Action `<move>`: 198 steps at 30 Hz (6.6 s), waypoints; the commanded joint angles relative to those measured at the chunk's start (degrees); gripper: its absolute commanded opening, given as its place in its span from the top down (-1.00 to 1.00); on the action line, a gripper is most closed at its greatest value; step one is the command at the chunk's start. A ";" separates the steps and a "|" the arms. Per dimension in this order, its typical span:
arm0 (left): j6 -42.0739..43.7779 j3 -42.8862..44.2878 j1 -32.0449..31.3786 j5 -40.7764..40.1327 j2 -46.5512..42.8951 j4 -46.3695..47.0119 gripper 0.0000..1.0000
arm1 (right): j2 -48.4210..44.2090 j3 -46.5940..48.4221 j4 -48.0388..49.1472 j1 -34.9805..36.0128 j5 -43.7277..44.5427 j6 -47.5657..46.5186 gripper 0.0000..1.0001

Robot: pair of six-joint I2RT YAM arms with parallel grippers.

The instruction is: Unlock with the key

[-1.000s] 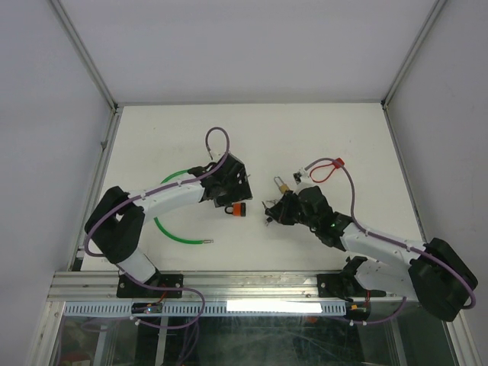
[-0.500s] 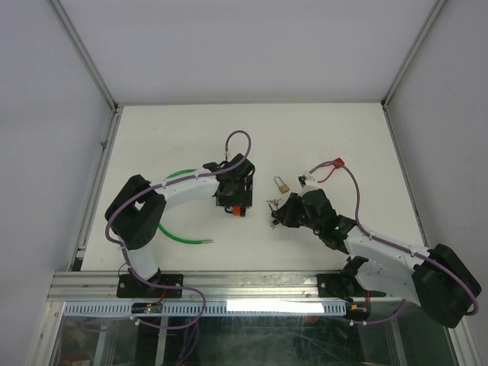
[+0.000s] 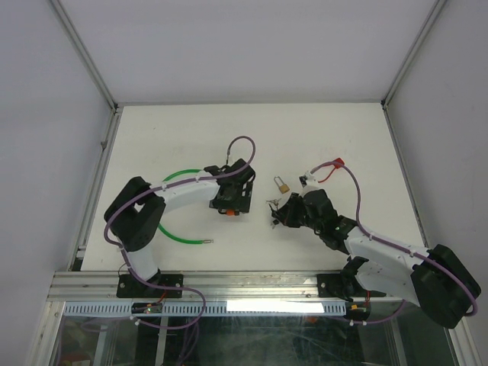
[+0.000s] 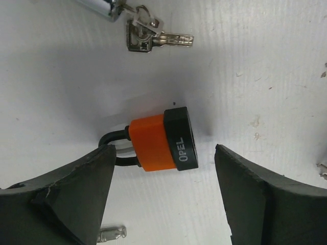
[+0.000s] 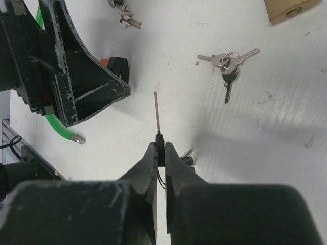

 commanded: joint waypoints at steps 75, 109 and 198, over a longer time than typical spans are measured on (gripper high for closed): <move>-30.71 -2.12 1.18 -1.34 -12.28 -1.93 -0.75 | -1.46 0.07 3.21 -0.84 -1.49 -0.48 1.00; -28.09 -0.20 2.02 -1.12 2.81 -2.36 -0.12 | -2.34 -1.45 5.09 -0.92 -2.34 1.08 1.00; -21.94 2.41 4.36 4.26 -10.63 -0.27 0.88 | 27.61 2.51 43.44 7.61 -9.87 15.10 1.00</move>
